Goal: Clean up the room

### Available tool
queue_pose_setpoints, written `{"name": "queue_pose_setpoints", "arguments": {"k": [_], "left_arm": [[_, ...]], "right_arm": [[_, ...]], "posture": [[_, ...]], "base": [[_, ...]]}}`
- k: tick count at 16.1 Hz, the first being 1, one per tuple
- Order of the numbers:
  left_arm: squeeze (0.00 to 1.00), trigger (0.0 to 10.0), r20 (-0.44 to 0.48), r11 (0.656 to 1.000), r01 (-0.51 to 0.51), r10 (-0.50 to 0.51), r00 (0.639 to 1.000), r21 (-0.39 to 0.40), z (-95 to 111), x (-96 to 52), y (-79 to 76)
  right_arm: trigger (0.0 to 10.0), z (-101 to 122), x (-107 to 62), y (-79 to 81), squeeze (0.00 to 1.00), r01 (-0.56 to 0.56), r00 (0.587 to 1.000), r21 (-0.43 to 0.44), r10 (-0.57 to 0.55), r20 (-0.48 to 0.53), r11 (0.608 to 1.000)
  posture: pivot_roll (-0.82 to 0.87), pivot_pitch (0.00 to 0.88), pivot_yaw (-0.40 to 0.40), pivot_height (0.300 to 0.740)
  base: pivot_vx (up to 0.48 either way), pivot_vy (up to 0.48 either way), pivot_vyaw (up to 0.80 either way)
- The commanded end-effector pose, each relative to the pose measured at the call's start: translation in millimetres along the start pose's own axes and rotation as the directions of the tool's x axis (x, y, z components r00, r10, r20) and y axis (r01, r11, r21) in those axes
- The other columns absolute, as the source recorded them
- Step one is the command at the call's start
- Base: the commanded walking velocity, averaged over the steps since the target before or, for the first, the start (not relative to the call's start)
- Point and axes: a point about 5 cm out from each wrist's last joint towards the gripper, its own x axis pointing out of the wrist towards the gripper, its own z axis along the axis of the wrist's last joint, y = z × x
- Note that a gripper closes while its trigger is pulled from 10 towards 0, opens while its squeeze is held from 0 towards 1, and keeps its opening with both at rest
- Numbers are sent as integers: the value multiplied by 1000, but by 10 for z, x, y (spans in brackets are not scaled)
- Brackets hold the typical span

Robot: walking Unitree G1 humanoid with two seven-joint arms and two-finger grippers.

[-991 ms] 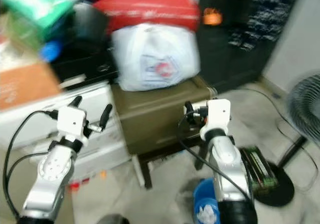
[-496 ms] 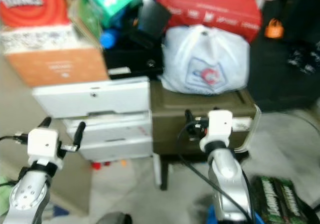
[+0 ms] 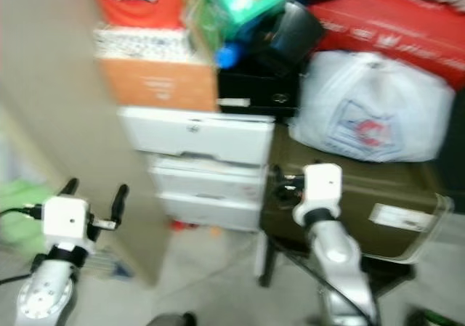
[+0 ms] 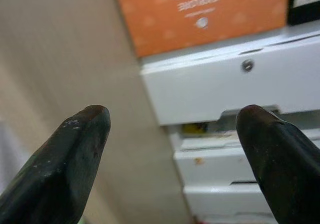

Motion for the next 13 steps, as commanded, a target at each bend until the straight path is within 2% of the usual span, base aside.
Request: {"name": "queue_pose_setpoints", "arguments": {"k": [1, 13], "left_arm": [[0, 10000, 26, 1000, -12, 12, 1000, 20, 78, 47, 51], [0, 10000, 32, 1000, -20, 20, 999, 19, 113, 55, 10]], "right_arm": [[10000, 72, 58, 39, 0, -13, 1000, 3, 13, 22, 1000], [10000, 140, 170, 105, 0, -55, 998, -15, 55, 37, 998]], "posture": [[-44, 35, 2, 740], [-31, 53, -12, 740]], "base": [[0, 0, 800], [0, 0, 800]]}}
